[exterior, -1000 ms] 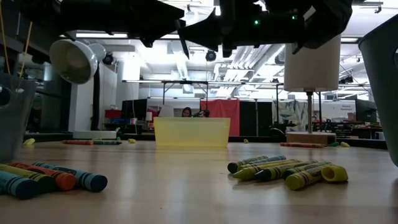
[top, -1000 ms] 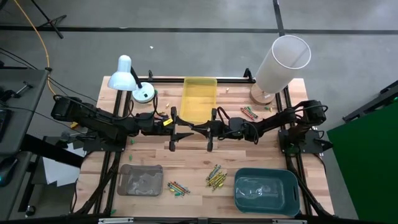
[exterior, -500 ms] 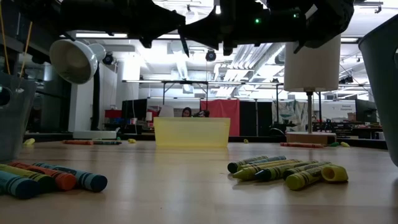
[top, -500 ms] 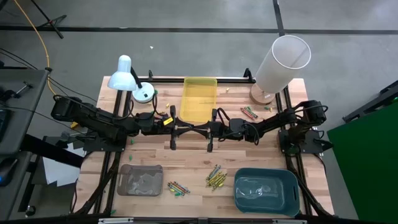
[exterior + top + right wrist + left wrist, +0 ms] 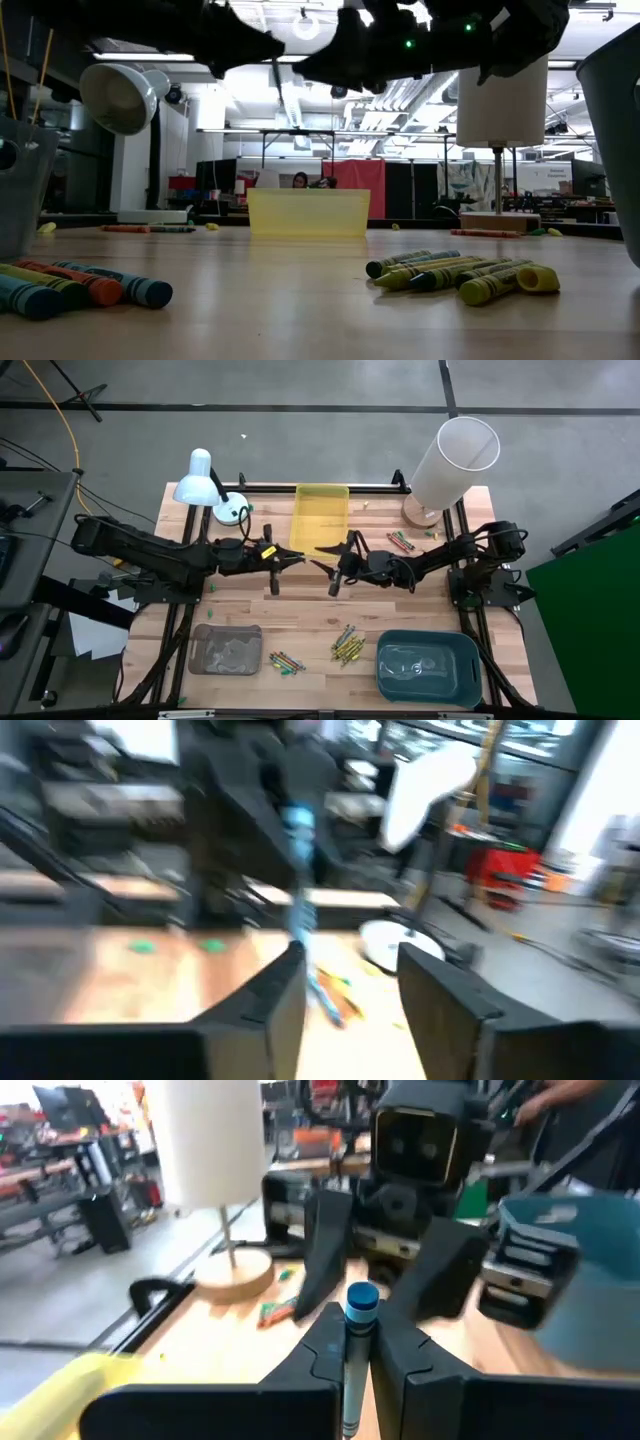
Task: Sort crayons
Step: Put the blue crayon into the black bin
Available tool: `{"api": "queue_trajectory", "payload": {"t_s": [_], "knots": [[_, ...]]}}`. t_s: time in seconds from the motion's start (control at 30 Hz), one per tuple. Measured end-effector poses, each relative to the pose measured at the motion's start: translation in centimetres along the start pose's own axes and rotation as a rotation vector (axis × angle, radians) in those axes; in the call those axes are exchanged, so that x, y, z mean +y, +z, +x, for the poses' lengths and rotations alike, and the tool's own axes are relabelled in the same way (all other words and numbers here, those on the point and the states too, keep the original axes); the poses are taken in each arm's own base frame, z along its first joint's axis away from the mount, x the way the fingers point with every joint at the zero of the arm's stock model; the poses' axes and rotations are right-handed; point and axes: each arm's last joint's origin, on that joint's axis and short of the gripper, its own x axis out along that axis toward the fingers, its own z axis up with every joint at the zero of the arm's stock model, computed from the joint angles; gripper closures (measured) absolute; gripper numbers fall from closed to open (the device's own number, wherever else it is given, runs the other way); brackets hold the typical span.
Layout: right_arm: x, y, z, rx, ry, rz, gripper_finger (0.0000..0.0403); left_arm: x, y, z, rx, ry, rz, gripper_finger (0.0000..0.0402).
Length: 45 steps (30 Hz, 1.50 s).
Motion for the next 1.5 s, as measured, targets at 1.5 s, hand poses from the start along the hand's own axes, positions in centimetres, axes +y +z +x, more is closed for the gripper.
{"api": "queue_trajectory", "payload": {"t_s": [1.5], "knots": [[-1.5, 3.0, -2.3, 0.102, -0.089, -0.009, 0.0203, -20.1, -4.3, -7.8, 1.436, -0.238, 0.138, 0.0396]]}}
